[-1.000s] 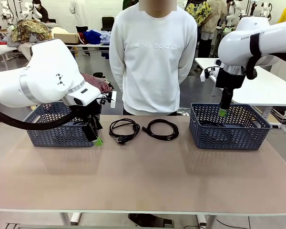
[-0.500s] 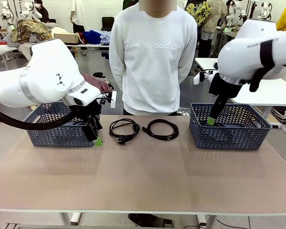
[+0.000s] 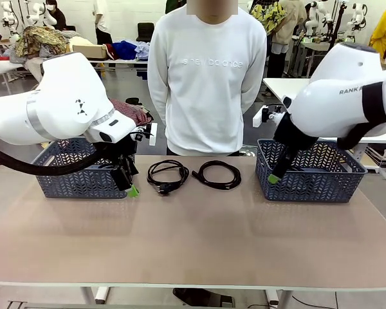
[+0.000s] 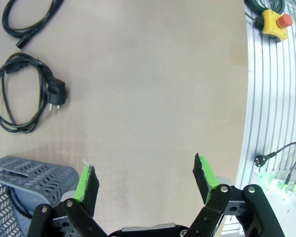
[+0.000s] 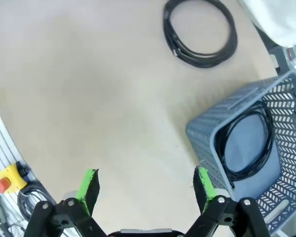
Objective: Organize the cables according to human instructions.
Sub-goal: Pick up a bundle of cables and place it in the basket indicated by the human.
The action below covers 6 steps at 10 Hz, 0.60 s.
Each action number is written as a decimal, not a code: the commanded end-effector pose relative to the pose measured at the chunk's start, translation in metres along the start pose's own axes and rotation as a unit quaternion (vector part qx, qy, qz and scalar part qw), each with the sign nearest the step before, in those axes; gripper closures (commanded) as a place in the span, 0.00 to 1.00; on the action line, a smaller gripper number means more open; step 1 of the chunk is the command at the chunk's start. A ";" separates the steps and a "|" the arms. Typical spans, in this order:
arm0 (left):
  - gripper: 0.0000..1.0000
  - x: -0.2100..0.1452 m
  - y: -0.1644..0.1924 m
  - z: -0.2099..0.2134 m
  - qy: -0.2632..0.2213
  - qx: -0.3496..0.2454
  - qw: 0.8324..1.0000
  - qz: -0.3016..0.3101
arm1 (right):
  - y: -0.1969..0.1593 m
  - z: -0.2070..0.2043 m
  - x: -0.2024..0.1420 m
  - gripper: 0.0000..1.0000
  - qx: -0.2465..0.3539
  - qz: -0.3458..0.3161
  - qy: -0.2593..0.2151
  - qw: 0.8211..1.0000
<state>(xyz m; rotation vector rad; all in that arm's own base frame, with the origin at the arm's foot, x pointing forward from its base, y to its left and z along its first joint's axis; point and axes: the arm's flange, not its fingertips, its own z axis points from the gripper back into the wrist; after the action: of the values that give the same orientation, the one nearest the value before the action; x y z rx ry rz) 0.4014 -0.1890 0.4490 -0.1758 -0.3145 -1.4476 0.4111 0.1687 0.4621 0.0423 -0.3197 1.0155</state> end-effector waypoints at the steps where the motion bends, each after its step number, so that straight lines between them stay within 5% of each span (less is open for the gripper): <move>1: 0.00 -0.002 0.000 0.002 0.003 0.001 1.000 0.001 | 0.012 -0.005 -0.003 0.00 0.002 -0.007 -0.027 1.000; 6: 0.00 -0.002 0.000 0.002 0.003 0.001 1.000 0.001 | 0.012 -0.005 0.002 0.00 0.004 0.008 -0.010 1.000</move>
<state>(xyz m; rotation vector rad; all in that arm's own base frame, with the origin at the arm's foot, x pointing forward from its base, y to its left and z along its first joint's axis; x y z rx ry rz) 0.4014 -0.1890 0.4490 -0.1758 -0.3145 -1.4476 0.4044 0.1747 0.4565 0.0678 -0.3347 1.0251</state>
